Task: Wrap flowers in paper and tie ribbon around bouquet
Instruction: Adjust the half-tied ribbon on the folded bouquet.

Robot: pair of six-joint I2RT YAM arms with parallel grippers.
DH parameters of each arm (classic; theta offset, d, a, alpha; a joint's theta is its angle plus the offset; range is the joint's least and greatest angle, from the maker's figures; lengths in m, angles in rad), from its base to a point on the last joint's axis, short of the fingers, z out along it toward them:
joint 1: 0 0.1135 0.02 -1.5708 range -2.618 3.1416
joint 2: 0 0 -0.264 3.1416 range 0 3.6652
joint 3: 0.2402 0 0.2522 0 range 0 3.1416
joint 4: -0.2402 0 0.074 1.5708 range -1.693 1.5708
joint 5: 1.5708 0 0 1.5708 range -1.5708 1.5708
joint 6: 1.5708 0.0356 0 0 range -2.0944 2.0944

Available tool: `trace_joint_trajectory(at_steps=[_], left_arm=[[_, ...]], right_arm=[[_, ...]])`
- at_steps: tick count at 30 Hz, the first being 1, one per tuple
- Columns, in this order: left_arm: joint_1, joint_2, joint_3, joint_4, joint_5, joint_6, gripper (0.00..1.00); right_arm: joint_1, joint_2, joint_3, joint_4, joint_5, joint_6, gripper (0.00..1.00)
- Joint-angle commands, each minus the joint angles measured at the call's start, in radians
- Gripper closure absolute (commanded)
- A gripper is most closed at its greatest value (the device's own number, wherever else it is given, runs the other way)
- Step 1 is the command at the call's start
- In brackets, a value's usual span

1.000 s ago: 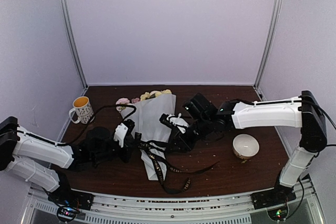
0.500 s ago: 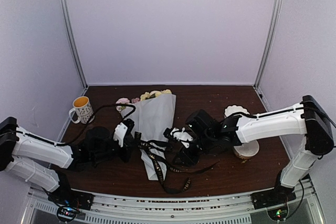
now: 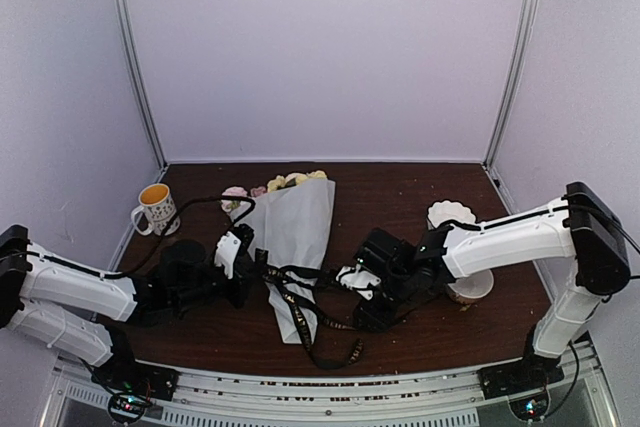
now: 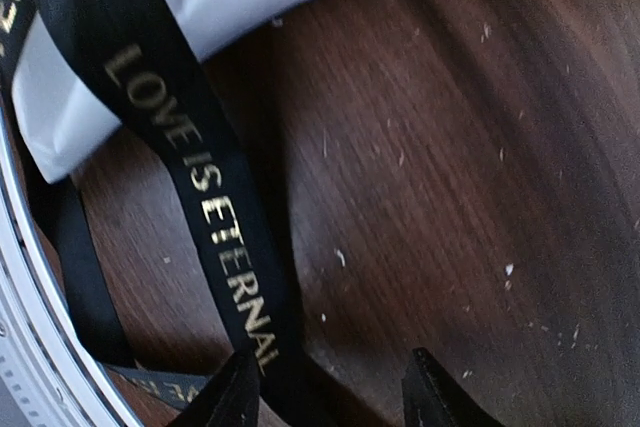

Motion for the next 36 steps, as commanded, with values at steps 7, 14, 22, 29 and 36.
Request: trace_joint_trajectory(at_steps=[7,14,22,29,36], left_arm=[[0.007,0.014,0.018,0.02,0.003,0.011,1.0],[0.007,-0.01,0.002,0.015,-0.009,0.007,1.0],[0.007,-0.012,0.006,0.011,-0.011,0.012,1.0],[0.007,-0.017,0.007,0.007,-0.009,0.011,1.0],[0.007,-0.024,0.007,0.001,-0.008,0.012,1.0]], right_arm=[[0.001,0.053,0.015,-0.241,0.131,-0.017,0.51],[0.001,-0.01,0.012,-0.285,0.068,-0.053,0.51],[0.008,-0.081,-0.001,-0.274,0.004,-0.034,0.49],[0.063,-0.016,-0.04,-0.212,0.086,0.068,0.45],[0.098,0.031,-0.057,-0.198,0.169,0.126,0.5]])
